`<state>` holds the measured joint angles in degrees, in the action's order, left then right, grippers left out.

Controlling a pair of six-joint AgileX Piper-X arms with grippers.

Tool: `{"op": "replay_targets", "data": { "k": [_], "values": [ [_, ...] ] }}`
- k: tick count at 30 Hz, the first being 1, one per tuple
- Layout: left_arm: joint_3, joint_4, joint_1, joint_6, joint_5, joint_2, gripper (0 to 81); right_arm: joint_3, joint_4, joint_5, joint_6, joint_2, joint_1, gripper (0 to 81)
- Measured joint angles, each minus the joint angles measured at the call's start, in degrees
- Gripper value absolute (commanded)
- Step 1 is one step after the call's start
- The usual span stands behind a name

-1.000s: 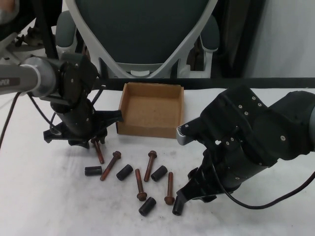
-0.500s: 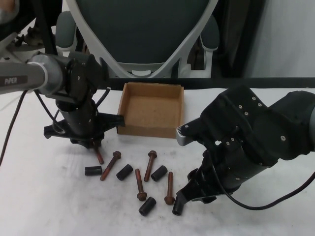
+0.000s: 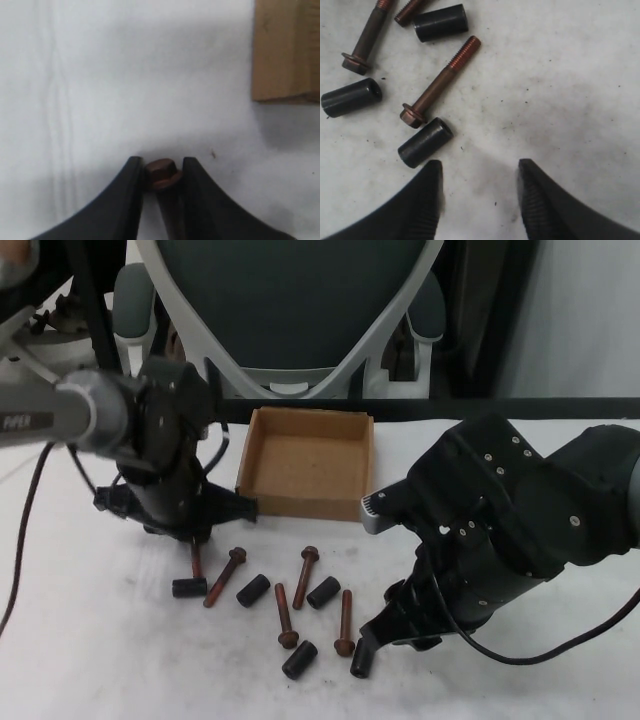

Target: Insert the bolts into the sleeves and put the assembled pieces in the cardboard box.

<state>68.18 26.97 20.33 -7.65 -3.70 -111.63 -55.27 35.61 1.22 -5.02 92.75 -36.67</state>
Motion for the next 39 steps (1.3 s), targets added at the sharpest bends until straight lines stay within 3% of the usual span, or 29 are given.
{"op": "replay_targets", "data": {
  "k": [7, 23, 29, 39],
  "values": [
    [-14.15, -14.70, 4.99, 5.42, 1.42, 9.04, 0.8, 0.00, 0.00, 0.39, -3.72, 0.00, 0.00, 45.6],
    [-32.94, -42.83, 9.41, 15.73, 6.69, 29.70, 0.8, 0.00, -0.24, 5.63, -12.93, 0.00, 0.00, 45.6],
    [-40.26, -51.44, 11.50, 21.25, 10.97, 32.05, 0.8, 0.00, -0.57, 9.26, -16.56, 1.03, 0.00, 45.6],
    [-47.40, -64.83, 13.37, 22.71, 11.53, 32.04, 0.8, -0.06, -3.13, 12.38, -20.47, 5.89, 0.00, 45.6]
  ]
}}
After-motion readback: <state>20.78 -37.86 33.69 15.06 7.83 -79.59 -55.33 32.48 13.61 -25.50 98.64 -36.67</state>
